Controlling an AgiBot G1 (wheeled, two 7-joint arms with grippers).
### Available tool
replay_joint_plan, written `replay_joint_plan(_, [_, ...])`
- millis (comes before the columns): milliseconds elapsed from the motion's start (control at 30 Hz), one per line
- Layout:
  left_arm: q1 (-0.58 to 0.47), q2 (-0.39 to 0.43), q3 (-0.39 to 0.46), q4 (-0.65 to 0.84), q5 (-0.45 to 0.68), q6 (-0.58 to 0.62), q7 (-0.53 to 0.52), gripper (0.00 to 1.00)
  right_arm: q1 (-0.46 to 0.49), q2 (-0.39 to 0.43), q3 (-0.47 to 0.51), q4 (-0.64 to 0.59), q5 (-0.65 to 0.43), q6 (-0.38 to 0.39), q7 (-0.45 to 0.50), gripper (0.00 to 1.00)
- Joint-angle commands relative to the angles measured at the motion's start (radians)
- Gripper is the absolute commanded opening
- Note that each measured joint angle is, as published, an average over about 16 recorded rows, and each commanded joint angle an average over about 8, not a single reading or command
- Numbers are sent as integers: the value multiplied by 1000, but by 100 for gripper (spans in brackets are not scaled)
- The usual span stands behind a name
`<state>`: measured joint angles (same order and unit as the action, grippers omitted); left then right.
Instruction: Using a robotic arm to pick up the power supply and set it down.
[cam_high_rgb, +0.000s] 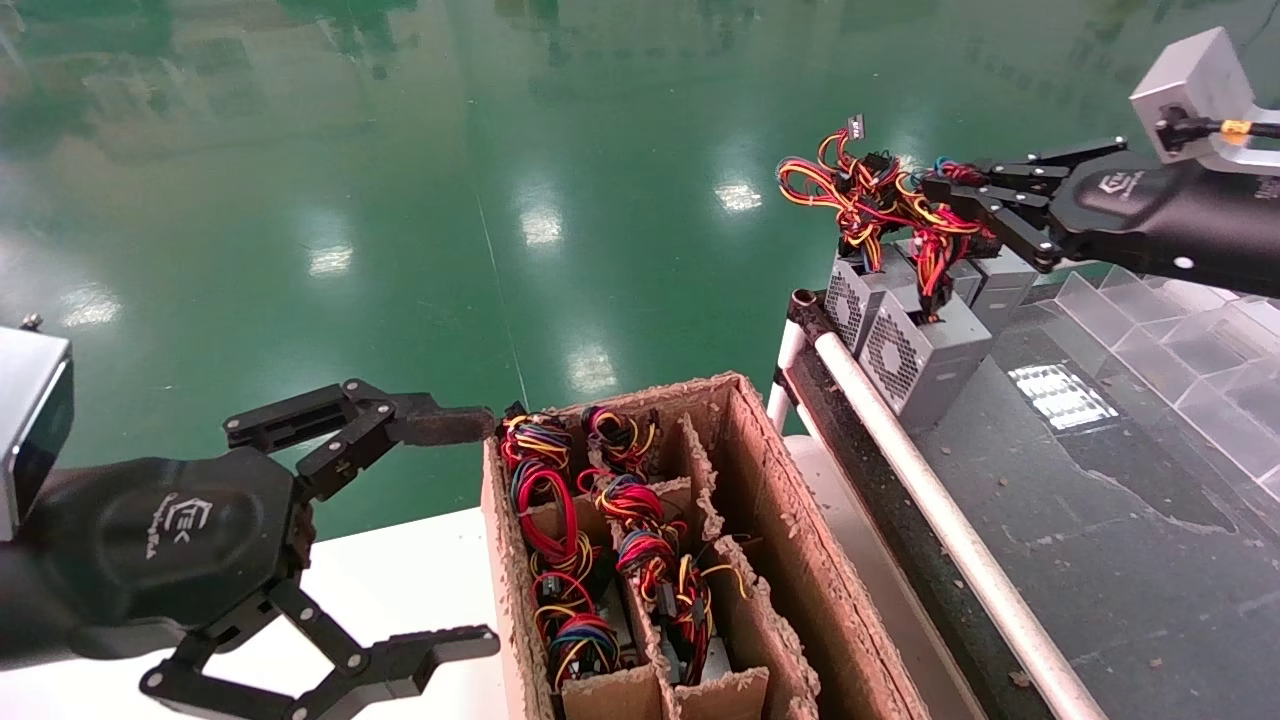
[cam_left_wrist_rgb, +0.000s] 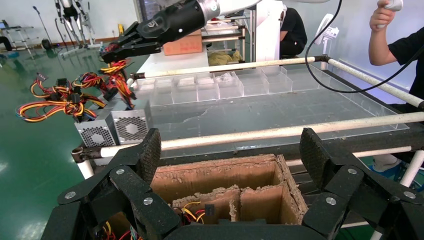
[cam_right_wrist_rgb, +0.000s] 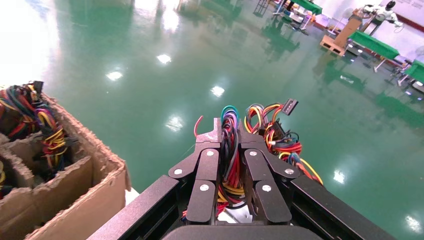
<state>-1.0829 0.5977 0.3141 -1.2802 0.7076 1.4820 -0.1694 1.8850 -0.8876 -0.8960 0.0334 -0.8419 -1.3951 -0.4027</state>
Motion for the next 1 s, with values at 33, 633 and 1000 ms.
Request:
replay_joint_plan(33, [0, 0, 0, 0, 0, 0, 0, 100, 3, -12, 0, -6, 0, 12, -4, 0])
replay_joint_plan(633, [0, 0, 1, 0, -1, 0, 0, 100, 0, -46, 4, -30, 5, 80, -35, 100])
replay_joint_plan(1000, [0, 0, 1, 0, -1, 0, 1, 100, 7, -46, 4, -31, 5, 78, -27, 100])
